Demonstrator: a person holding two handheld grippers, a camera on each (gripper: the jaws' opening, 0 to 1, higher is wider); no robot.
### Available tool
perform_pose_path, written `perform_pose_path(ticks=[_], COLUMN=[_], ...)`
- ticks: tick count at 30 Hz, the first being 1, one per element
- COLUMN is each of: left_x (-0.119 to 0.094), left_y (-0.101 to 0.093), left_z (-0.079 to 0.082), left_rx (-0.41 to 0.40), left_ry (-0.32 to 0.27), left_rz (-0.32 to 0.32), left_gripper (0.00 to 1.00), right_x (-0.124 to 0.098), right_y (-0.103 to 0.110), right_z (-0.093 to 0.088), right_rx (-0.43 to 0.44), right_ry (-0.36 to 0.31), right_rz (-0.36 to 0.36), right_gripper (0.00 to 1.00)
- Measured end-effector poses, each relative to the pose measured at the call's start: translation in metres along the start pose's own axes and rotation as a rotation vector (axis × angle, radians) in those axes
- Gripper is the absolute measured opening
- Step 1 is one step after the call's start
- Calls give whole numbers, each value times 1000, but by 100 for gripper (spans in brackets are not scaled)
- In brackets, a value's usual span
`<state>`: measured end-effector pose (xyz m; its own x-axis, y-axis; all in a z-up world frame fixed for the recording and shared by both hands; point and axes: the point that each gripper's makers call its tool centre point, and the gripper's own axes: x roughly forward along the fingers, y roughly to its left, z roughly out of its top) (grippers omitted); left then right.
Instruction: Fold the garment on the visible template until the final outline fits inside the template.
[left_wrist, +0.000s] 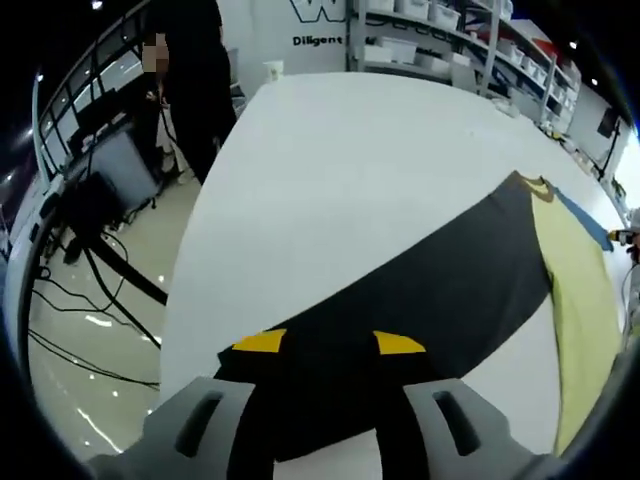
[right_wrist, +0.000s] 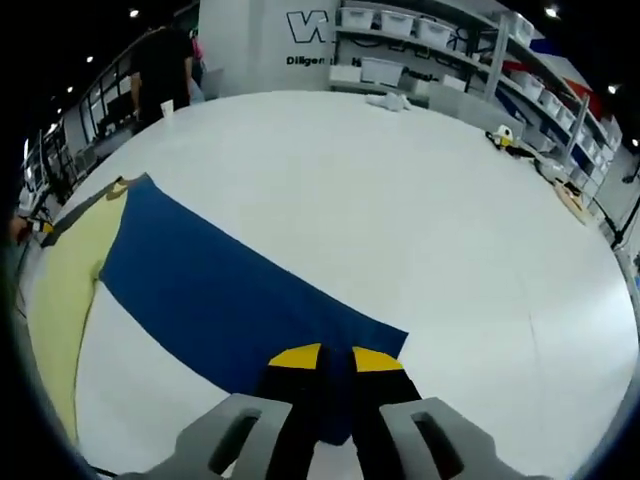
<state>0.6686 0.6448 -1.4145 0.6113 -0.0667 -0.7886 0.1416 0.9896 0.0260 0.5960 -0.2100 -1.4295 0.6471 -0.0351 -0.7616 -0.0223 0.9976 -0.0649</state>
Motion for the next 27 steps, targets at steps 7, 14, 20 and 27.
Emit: perform_pose_path(ticks=[7,14,20,27], left_x=[-14,-21,-28,-35], left_y=[-22,-61,-83,-107], left_z=[21,30,34,36], left_rx=[10,91,94,116], left_ry=[-88,-167,-203,-232], left_rz=[-49,-140,-182,-211], left_gripper=[41,56,59,59], right_x=[-23,-34,-31,-29], right_y=[-15,-4,6,14], right_z=[-19,-41,-43,-34], right_rx=[130,168,244,427], right_ry=[-19,-10,-18,-67], right_rz=[-43,-29,-16,-22], right_gripper=[9,12,14,15])
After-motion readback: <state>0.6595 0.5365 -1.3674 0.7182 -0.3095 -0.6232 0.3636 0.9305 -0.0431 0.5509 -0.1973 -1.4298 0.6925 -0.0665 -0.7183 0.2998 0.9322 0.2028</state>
